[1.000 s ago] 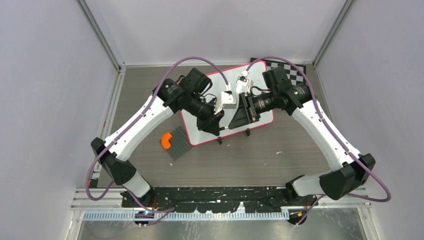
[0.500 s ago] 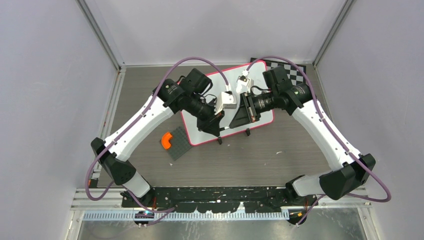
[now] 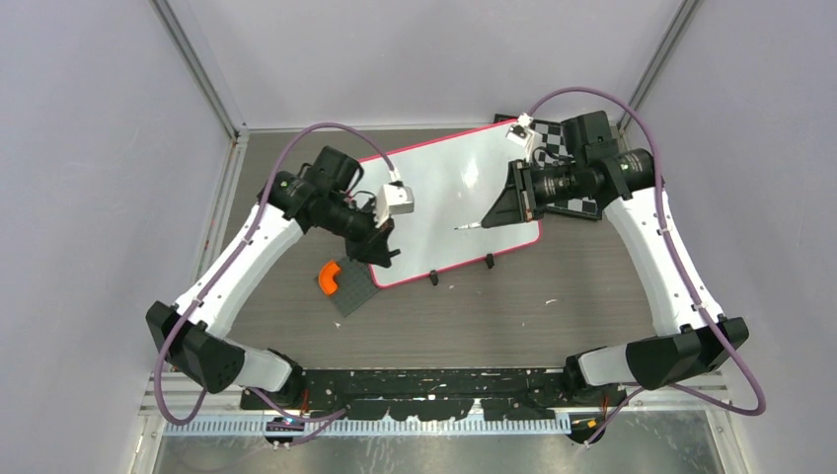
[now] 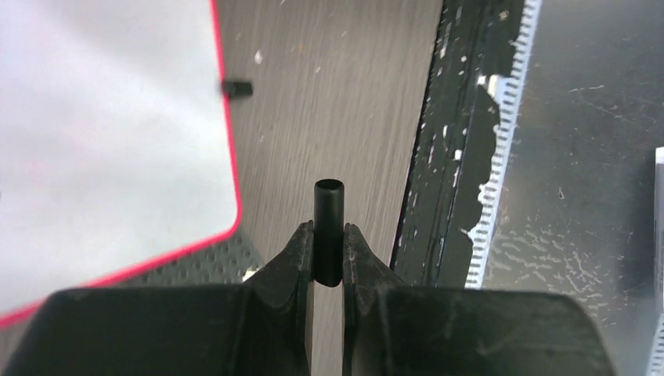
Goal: Write a sentence on the whiteboard
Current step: Open the whiteboard marker at the center of the board, then place the pen cap at the center of the board.
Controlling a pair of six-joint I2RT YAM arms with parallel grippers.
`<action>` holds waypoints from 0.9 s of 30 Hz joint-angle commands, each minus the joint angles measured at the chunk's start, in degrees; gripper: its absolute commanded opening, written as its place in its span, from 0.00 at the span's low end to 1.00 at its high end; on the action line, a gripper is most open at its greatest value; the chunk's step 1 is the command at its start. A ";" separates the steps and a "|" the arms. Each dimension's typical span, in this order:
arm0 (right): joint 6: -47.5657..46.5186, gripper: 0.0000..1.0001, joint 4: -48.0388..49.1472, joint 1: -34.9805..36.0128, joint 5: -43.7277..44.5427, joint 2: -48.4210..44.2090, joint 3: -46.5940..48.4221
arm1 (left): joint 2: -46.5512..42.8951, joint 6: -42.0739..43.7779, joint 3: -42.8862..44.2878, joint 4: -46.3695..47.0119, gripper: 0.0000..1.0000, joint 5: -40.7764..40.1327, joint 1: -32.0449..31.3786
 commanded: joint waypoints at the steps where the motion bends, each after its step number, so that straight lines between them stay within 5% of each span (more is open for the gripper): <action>1: -5.29 0.00 -5.46 -1.08 3.26 0.01 5.51 | -4.56 2.63 -2.01 -4.18 0.00 1.86 7.56; 8: -4.91 0.00 -4.73 -1.05 20.43 1.39 10.16 | -12.46 -6.88 -7.78 5.55 0.00 0.83 22.61; 17: 0.31 0.00 -1.03 -1.67 42.41 3.88 13.25 | -14.51 -14.04 -16.95 13.22 0.00 -15.28 39.38; 27: -0.25 0.00 5.58 -2.29 35.83 6.81 11.66 | 0.00 -7.24 -20.07 16.91 0.00 -18.62 46.22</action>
